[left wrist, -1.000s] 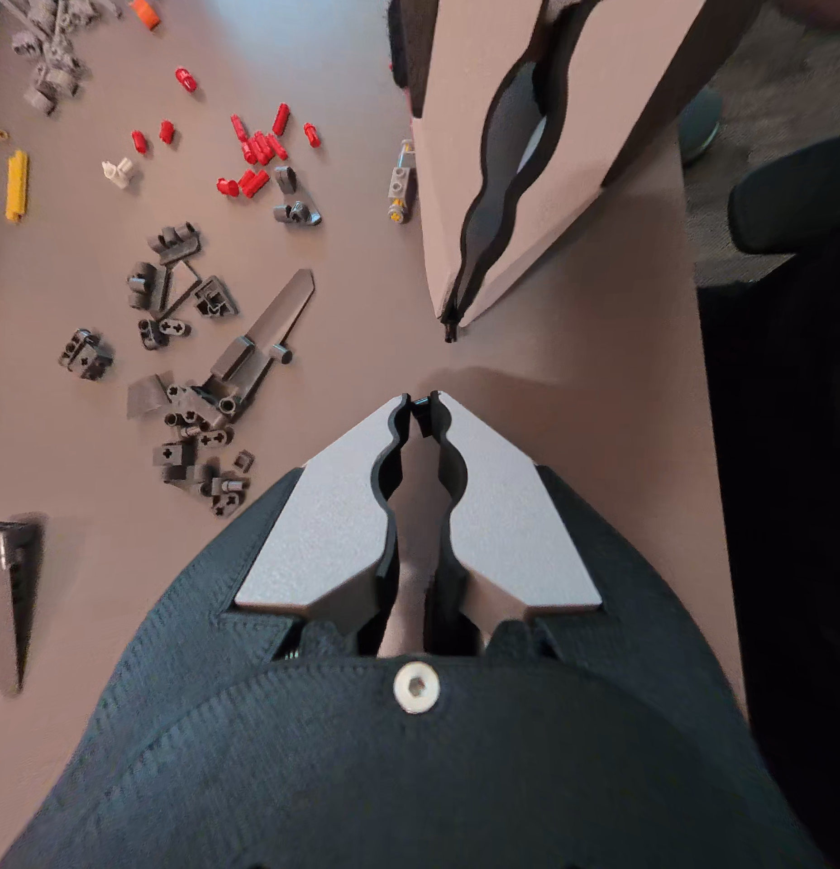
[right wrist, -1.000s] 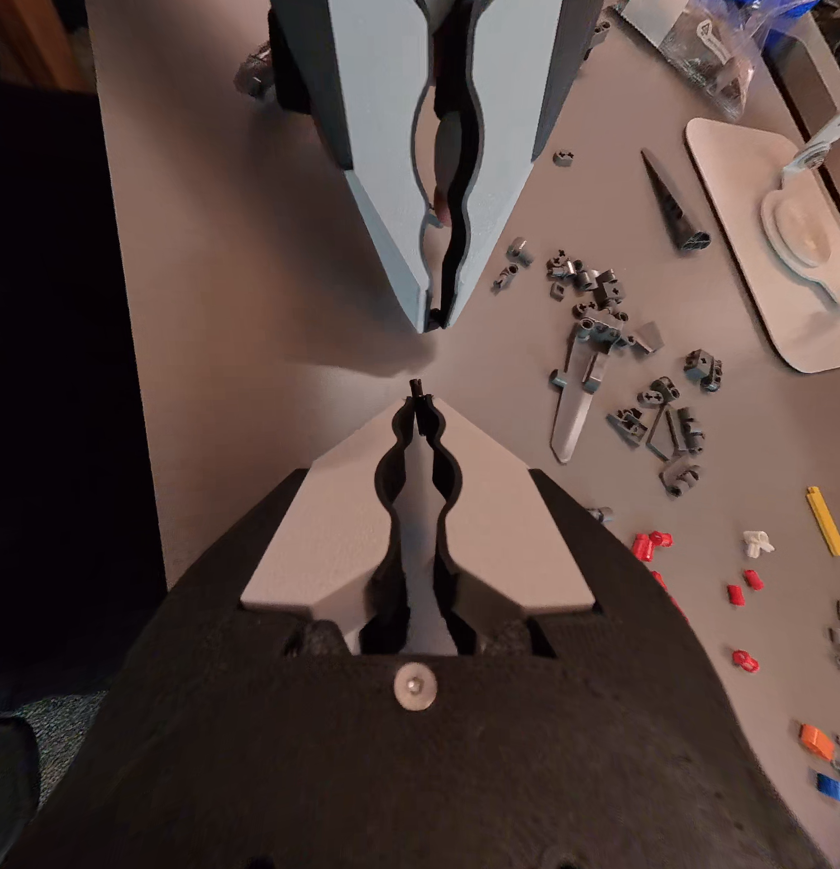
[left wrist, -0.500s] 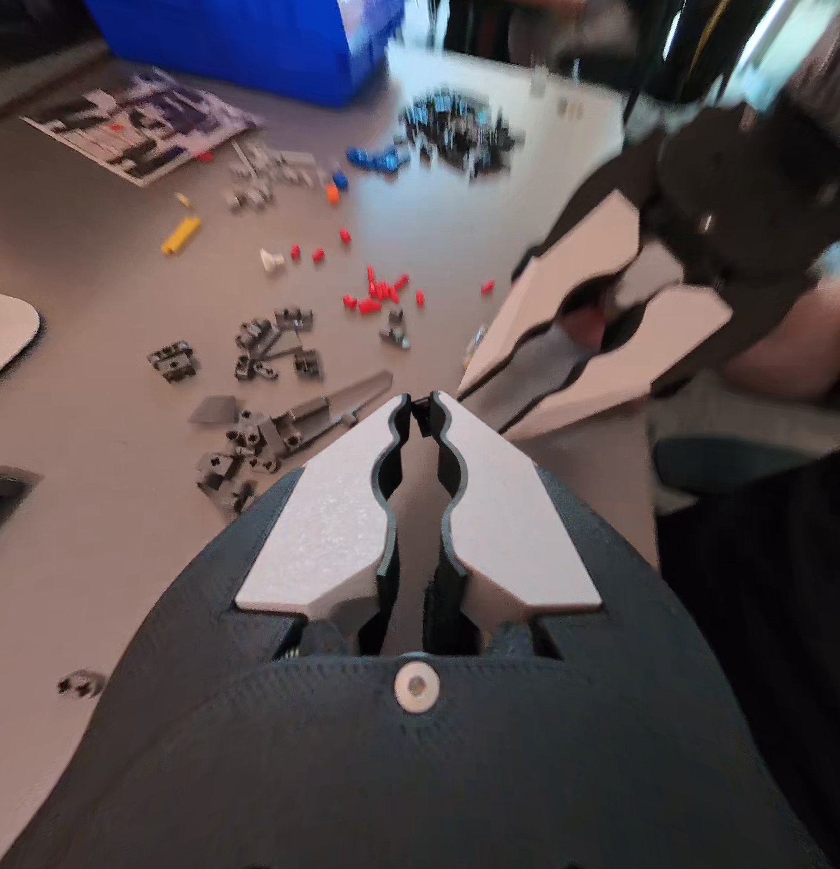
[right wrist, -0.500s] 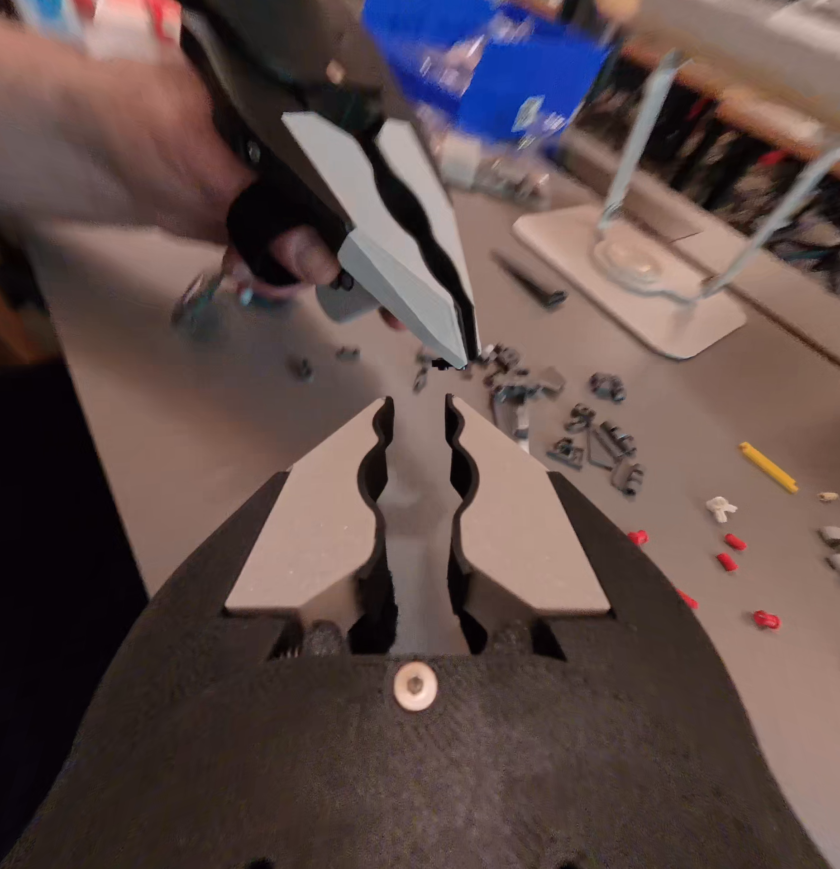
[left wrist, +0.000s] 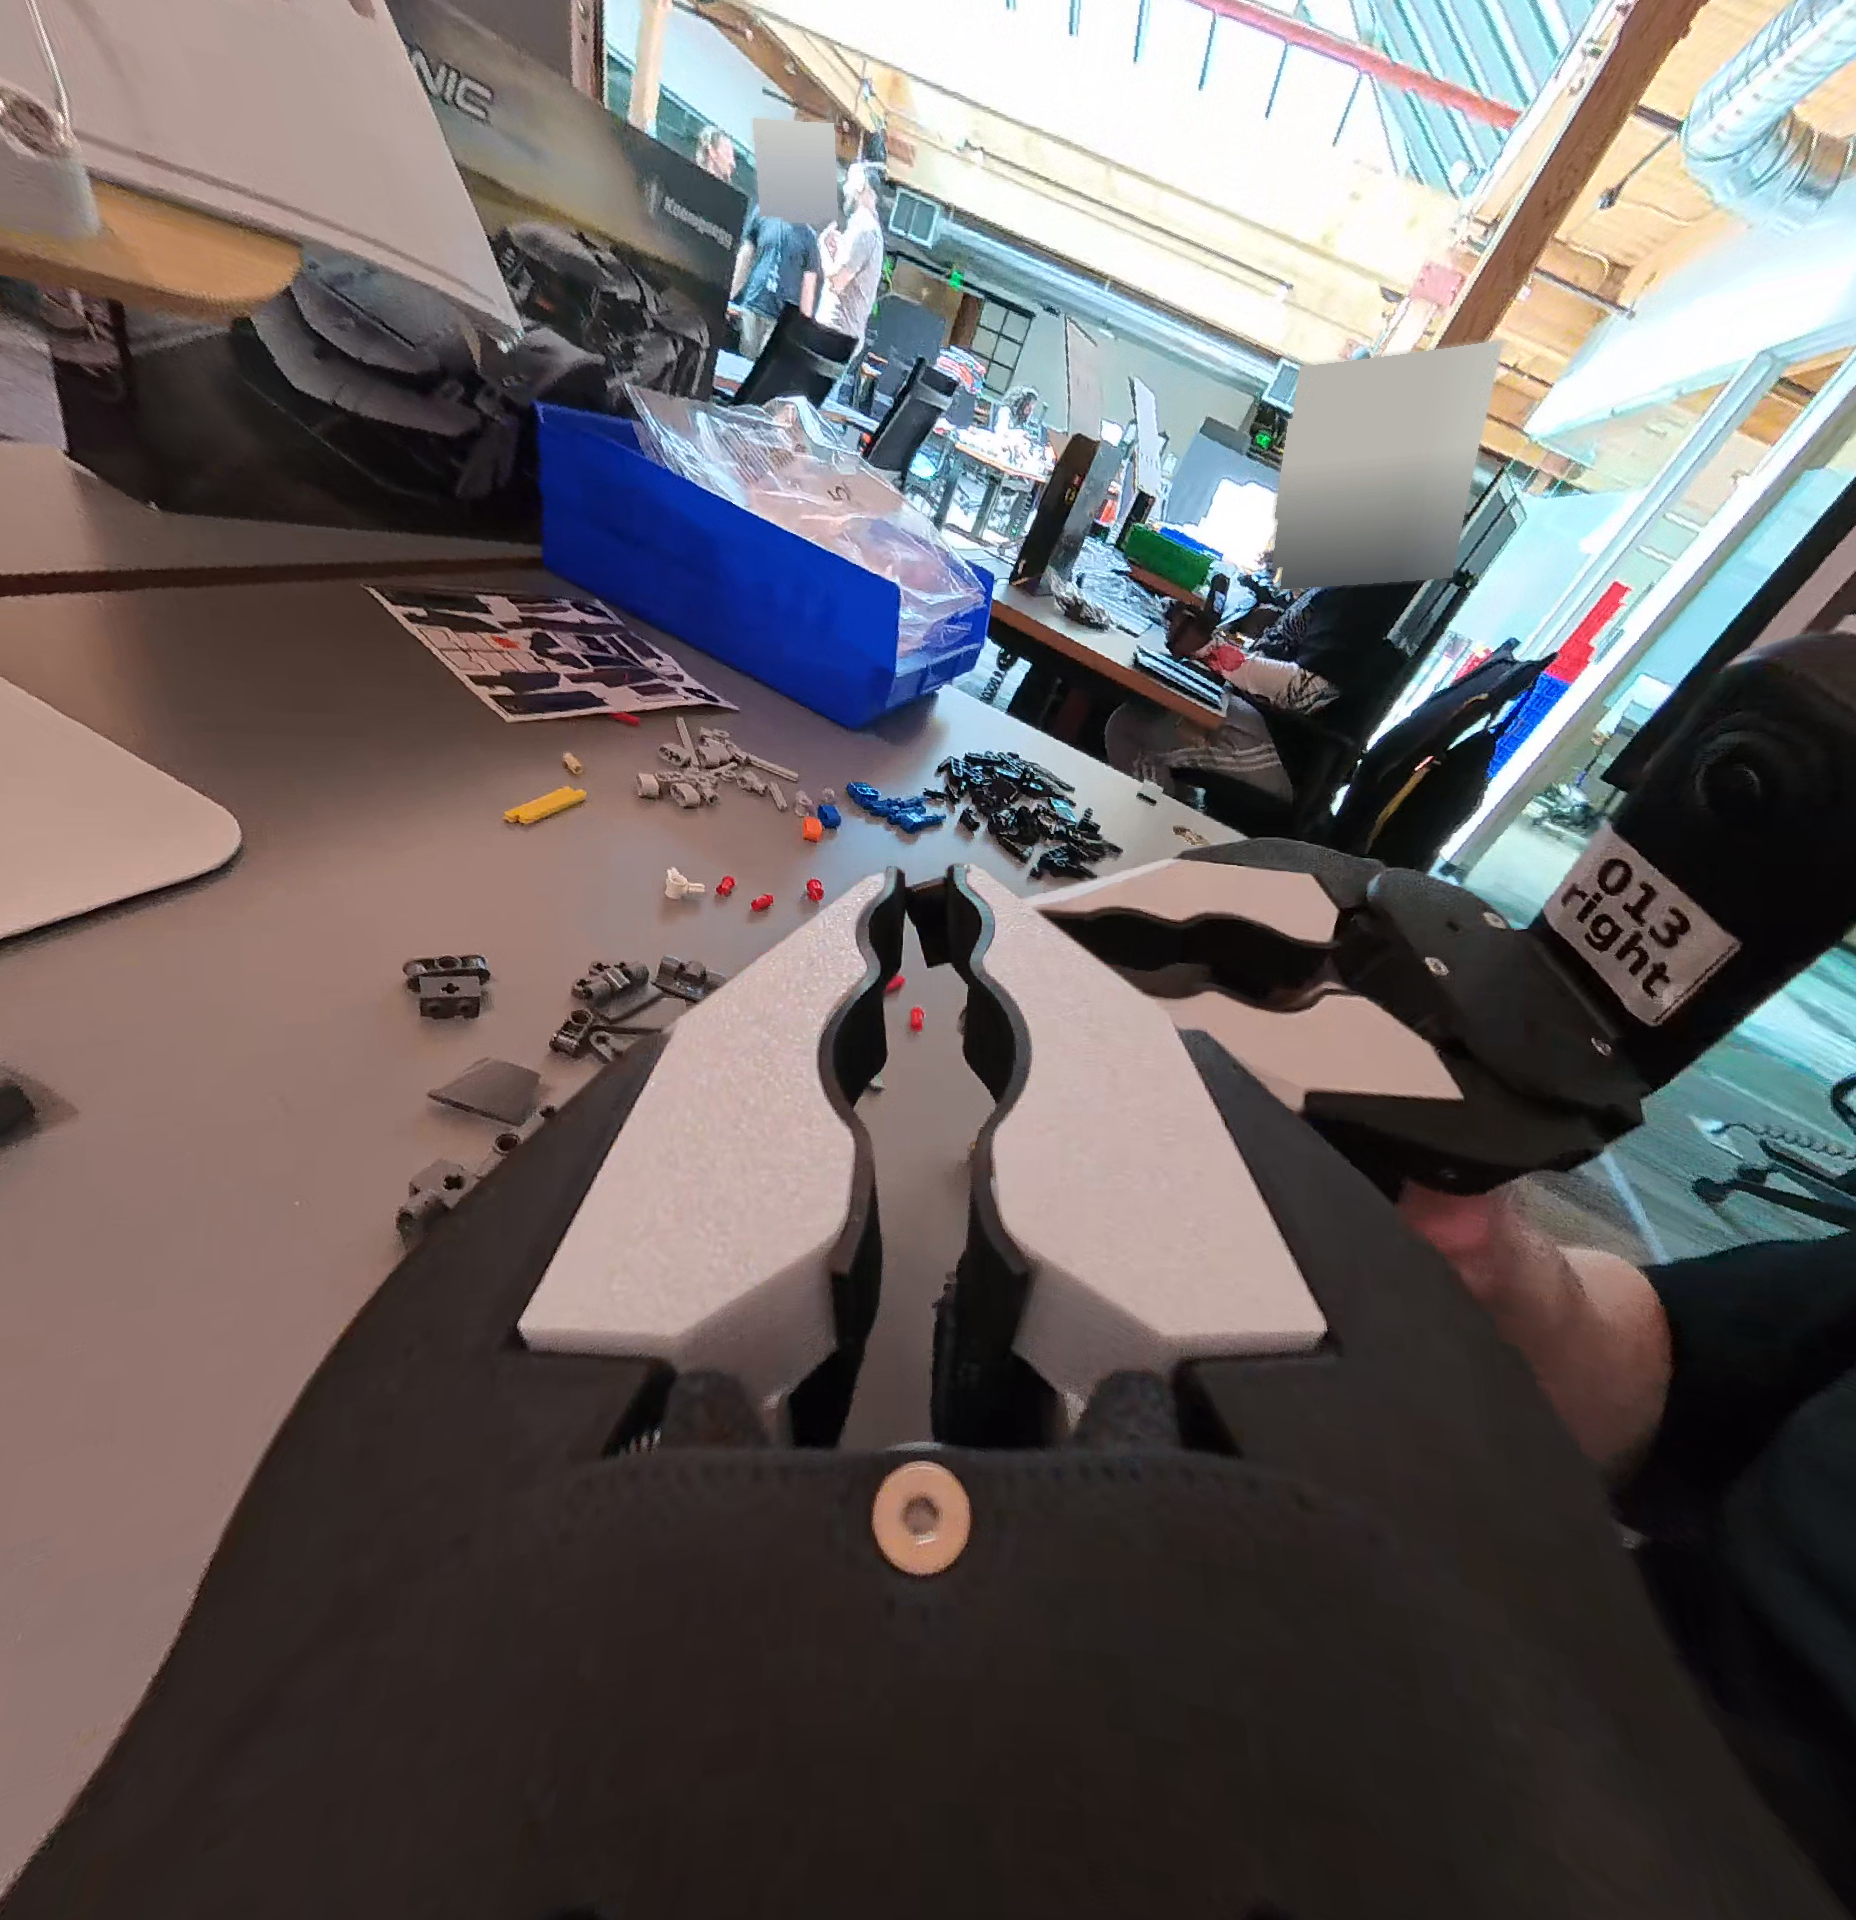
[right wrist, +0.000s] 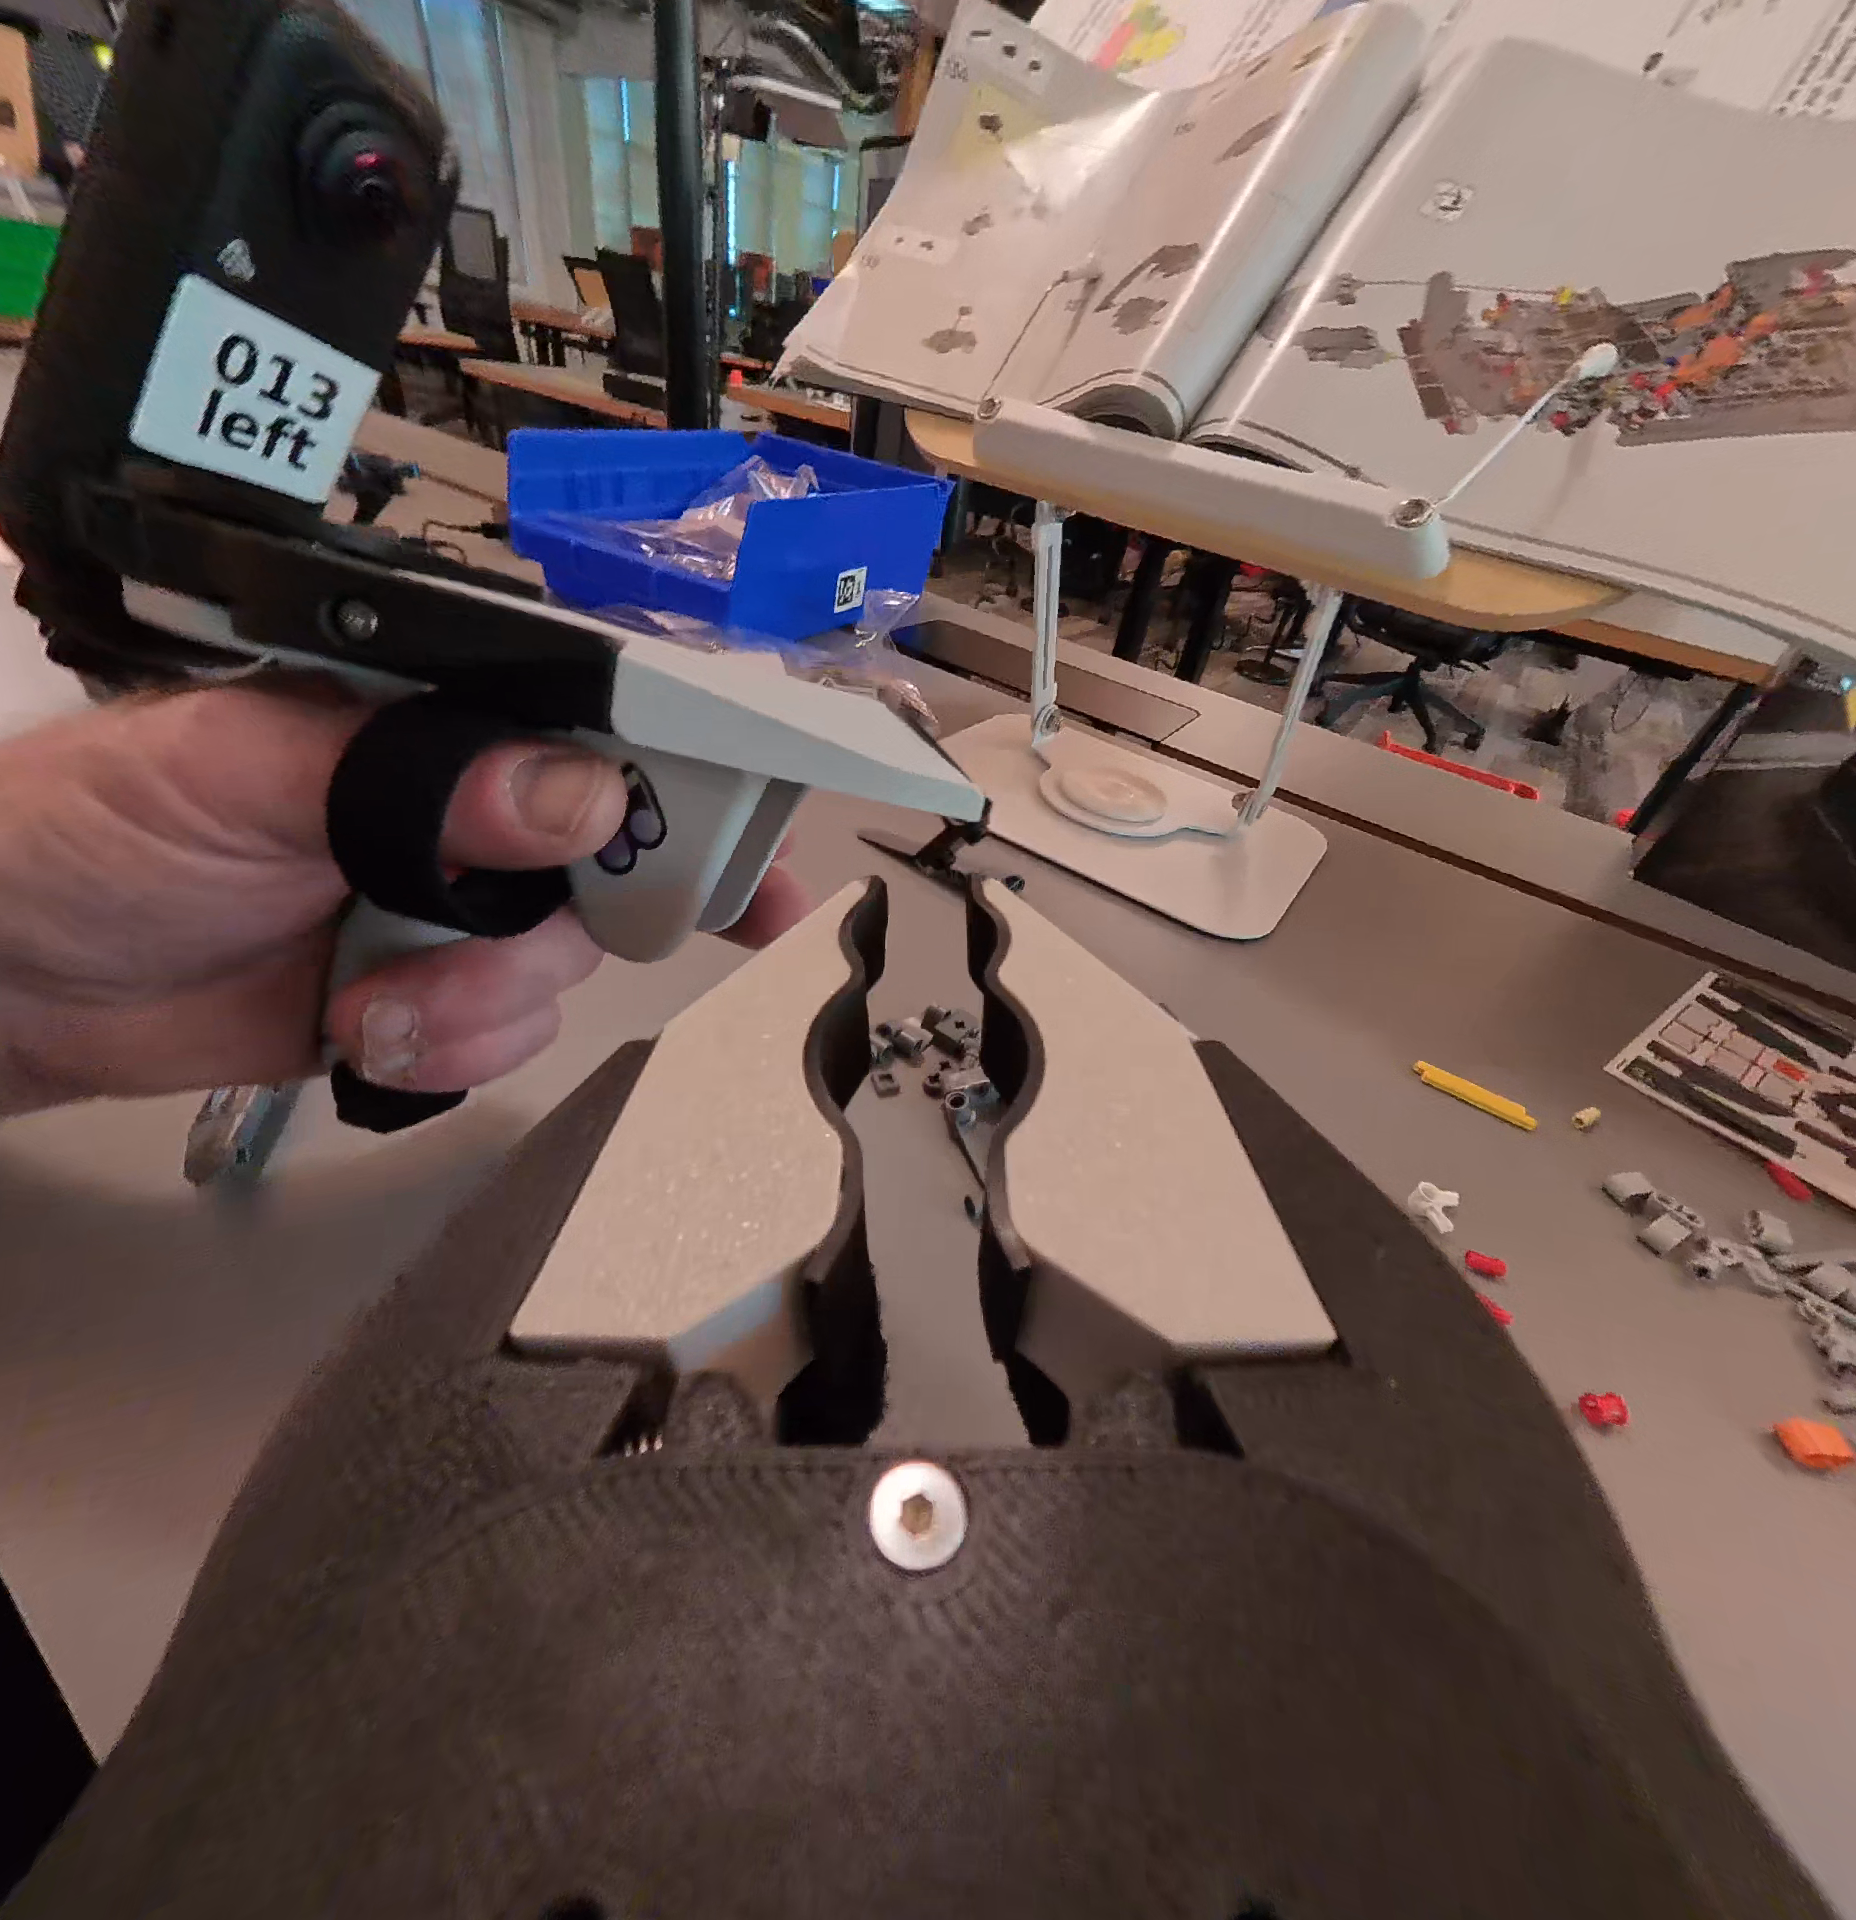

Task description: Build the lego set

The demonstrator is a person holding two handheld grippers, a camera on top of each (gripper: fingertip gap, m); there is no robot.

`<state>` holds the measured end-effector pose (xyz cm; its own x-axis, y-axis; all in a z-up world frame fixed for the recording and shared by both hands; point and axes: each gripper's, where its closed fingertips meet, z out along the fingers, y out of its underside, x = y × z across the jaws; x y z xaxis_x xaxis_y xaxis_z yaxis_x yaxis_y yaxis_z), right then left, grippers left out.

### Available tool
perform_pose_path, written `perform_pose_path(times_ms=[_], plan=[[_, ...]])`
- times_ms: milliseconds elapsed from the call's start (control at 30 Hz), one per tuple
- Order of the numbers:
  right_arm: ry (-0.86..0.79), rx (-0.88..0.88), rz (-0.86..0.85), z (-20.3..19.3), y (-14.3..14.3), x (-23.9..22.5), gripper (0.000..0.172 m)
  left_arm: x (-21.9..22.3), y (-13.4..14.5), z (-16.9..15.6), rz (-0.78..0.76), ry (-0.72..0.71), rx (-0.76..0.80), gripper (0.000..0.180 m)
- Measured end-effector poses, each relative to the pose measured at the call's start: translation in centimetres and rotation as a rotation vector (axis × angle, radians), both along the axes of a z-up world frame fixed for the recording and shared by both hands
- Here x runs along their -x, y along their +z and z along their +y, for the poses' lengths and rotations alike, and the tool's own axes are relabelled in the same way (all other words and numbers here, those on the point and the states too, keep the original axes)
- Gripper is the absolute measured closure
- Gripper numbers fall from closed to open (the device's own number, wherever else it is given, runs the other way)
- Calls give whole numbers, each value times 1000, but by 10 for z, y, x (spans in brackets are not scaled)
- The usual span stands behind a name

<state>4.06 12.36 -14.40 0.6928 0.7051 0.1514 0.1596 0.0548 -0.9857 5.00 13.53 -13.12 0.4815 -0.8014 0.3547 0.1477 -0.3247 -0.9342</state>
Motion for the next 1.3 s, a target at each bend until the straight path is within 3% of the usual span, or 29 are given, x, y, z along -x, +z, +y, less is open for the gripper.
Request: perform_pose_path(times_ms=[333, 700, 933, 1300], plan=[[47, 126, 149, 6, 7, 1, 167, -5, 5, -2, 82, 79, -145, 175], [146, 151, 27, 2, -3, 5, 169, 3, -4, -9, 176, 47, -164, 174], [315, 212, -236, -12, -29, 8, 170, 16, -23, -22, 357, -51, -148, 177], [719, 460, -812, -40, -110, 3, 170, 32, -89, -52, 727, -306, -172, 177]])
